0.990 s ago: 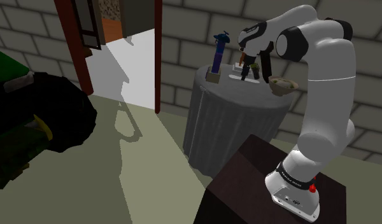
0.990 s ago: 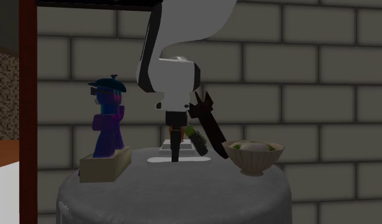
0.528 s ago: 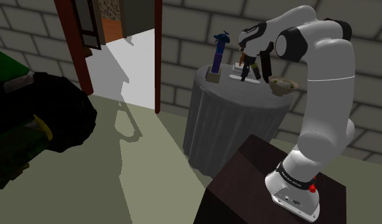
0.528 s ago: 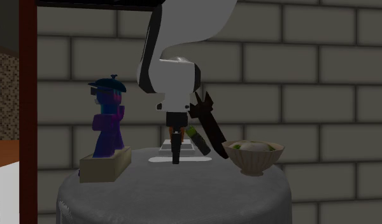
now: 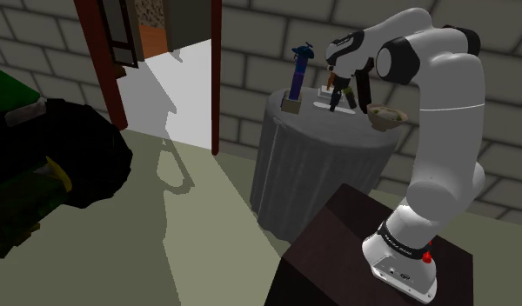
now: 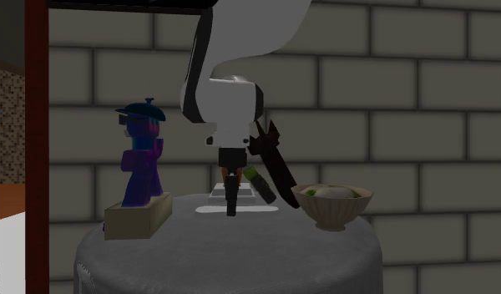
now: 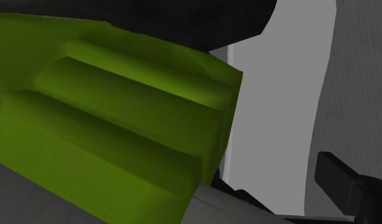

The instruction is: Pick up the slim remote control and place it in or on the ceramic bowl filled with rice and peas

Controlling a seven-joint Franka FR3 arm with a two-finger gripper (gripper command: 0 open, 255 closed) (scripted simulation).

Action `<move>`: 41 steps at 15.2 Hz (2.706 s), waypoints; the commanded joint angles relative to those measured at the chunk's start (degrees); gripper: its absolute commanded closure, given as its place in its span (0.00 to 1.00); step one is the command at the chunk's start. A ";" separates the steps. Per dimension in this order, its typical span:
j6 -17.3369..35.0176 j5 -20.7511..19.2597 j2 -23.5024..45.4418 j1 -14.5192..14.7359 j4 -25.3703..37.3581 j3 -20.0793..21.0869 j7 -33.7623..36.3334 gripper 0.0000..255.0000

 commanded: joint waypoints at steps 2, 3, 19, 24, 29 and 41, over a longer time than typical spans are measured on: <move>-0.76 -0.59 -0.65 0.02 -0.21 -0.44 0.10 1.00; -1.40 -0.77 -0.89 0.04 0.24 -0.54 0.23 1.00; -12.47 -2.68 -3.15 -0.58 9.63 -1.62 1.85 1.00; -16.33 -2.78 -3.09 -1.24 13.65 -1.76 2.18 1.00; -20.47 -2.59 -2.59 -2.23 18.36 -1.79 2.43 1.00; -17.94 -8.90 -14.57 -1.95 5.24 -5.78 -3.35 1.00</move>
